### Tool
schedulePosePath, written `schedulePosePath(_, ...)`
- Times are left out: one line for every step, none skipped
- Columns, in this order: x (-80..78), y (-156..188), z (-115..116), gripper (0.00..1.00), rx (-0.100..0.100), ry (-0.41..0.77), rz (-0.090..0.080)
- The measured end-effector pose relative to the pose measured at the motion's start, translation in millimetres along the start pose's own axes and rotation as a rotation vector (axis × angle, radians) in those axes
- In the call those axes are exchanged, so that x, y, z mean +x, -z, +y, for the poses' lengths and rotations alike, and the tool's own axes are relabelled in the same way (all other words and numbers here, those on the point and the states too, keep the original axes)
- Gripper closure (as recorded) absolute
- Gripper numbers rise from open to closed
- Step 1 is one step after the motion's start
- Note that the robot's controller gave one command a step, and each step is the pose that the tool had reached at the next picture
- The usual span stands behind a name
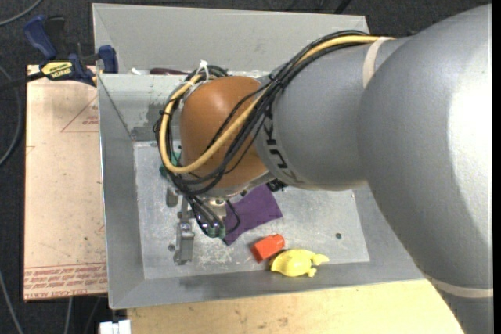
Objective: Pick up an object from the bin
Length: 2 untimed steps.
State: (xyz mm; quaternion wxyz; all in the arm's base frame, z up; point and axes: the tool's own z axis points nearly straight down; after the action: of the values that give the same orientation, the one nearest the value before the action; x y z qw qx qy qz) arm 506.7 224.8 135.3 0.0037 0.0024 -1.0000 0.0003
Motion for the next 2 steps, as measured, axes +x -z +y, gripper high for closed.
schedulePosePath(-2.1,4,-1,0.0,-0.002,-0.005,-0.007)
schedulePosePath(-32.9,-21,-37,0.0,-0.005,0.143,-0.01)
